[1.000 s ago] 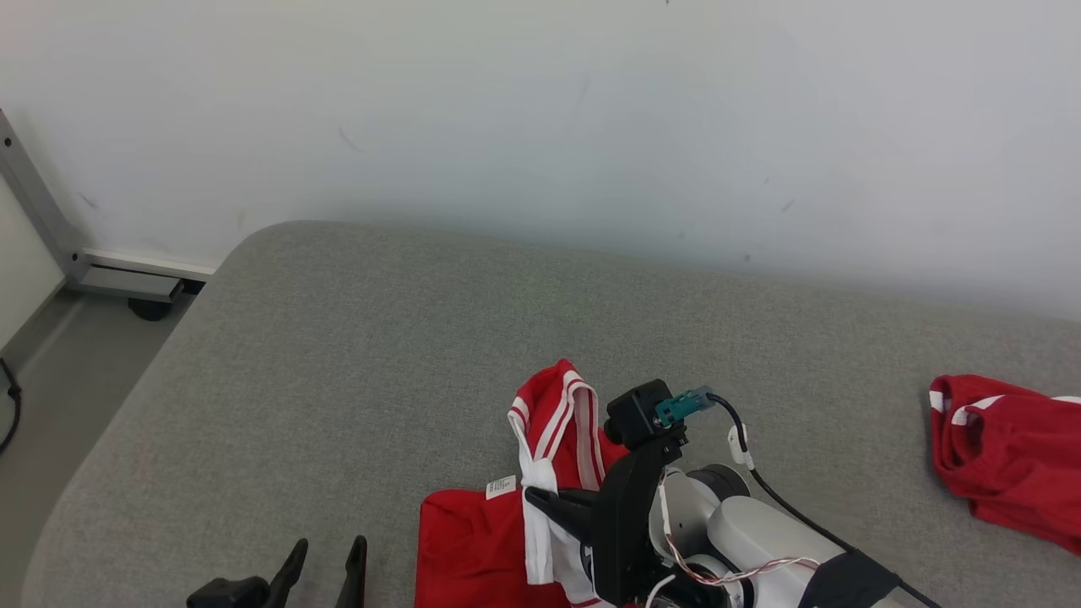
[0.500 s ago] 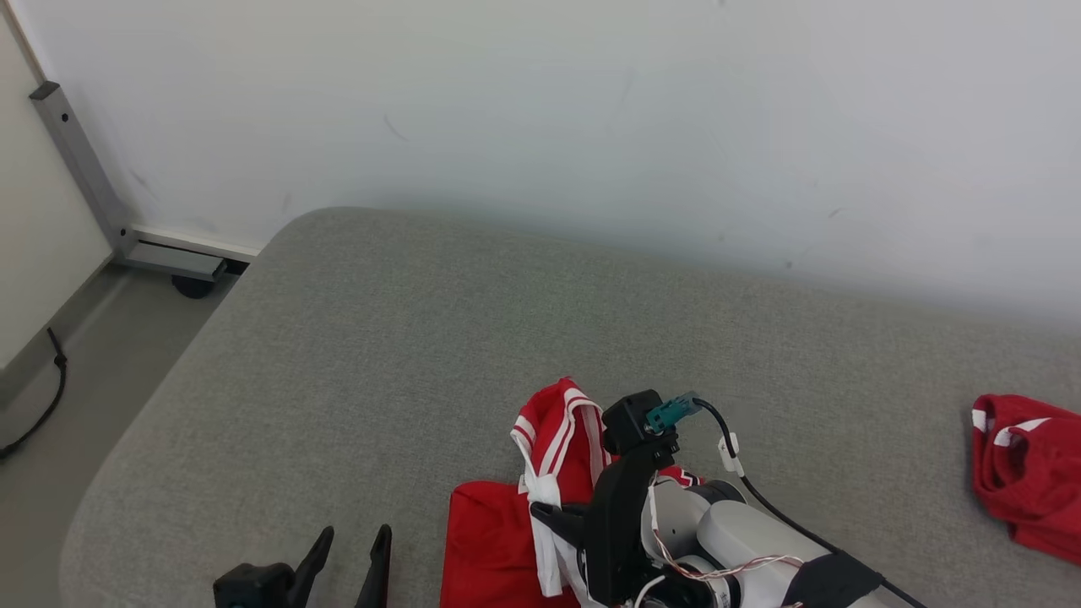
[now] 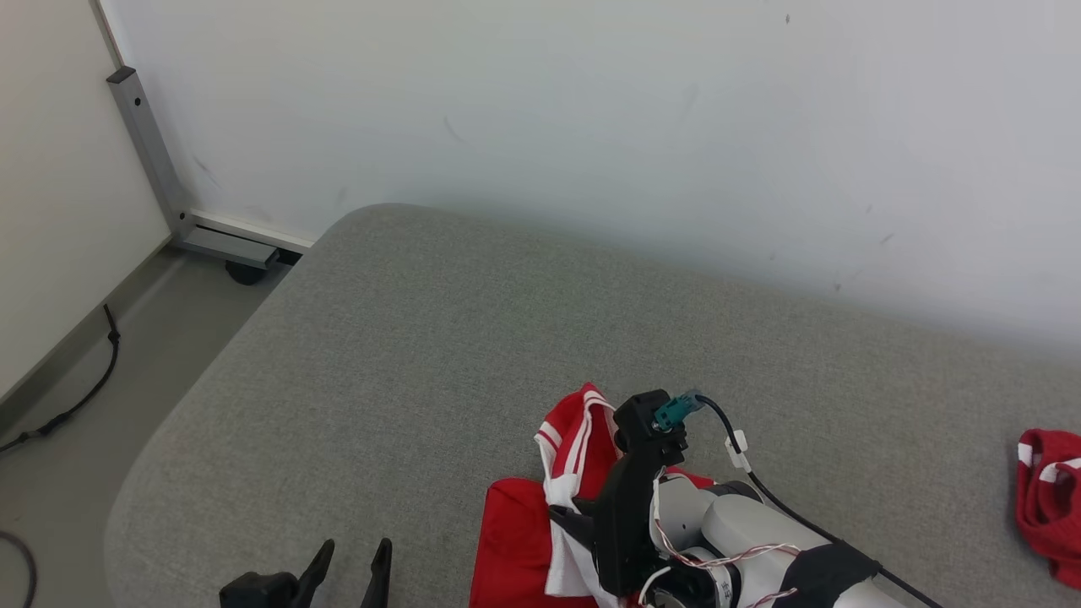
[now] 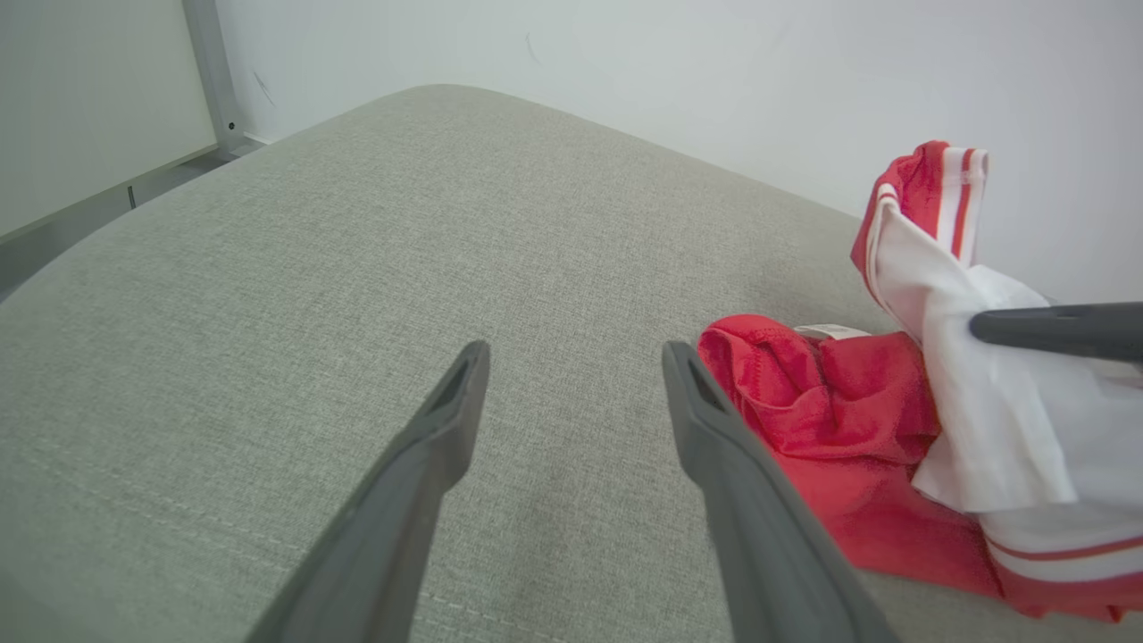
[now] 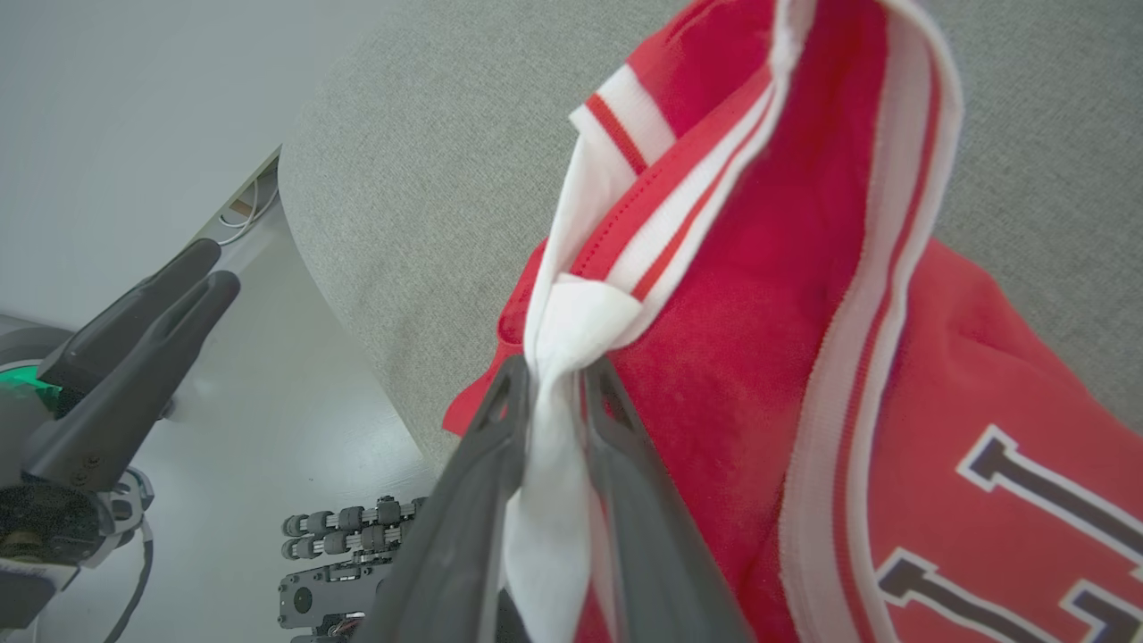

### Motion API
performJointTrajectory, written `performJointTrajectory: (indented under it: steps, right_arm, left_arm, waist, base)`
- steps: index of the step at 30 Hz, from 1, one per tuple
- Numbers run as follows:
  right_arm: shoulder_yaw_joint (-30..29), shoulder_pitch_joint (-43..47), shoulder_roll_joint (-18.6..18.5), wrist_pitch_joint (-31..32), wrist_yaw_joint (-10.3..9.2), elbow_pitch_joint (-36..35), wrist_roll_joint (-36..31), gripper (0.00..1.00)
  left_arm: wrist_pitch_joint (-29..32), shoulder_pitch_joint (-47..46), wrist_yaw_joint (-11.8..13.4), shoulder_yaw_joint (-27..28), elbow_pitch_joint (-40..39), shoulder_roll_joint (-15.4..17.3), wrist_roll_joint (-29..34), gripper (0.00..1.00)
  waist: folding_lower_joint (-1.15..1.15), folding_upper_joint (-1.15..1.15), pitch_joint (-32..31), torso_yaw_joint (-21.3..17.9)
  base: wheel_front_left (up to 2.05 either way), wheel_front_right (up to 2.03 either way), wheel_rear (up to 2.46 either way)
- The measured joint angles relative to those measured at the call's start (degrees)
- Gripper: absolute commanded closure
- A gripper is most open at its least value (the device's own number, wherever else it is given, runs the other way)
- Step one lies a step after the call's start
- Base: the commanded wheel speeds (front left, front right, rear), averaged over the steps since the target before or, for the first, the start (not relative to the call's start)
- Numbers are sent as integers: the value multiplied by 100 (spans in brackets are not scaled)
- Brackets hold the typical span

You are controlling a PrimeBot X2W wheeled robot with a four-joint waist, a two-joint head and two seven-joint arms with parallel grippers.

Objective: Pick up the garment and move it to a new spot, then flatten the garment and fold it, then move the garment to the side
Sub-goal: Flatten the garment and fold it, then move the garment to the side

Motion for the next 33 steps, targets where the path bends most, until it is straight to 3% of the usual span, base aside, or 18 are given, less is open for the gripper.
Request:
performJointTrajectory:
  steps: [13,22,33]
  right_arm:
    - [-227,-195,-19,-616,113,-180,120,0]
    - [-401,503,-1036,-1047,-3,-339,-43,0]
    - [-435,1028,-1221,-1159,-147,-553,-27,0]
  left_arm:
    - [0,181,8,169,54,80,0,0]
    - [1,398,16,288,-138,187,8,0]
    - [1,452,16,320,-300,199,68,0]
  waist:
    - [0,0,-80,-176]
    - [0,0,-94,-529]
    - [0,0,-3,-707]
  base:
    - [0,0,0]
    - [0,0,0]
    - [0,0,0]
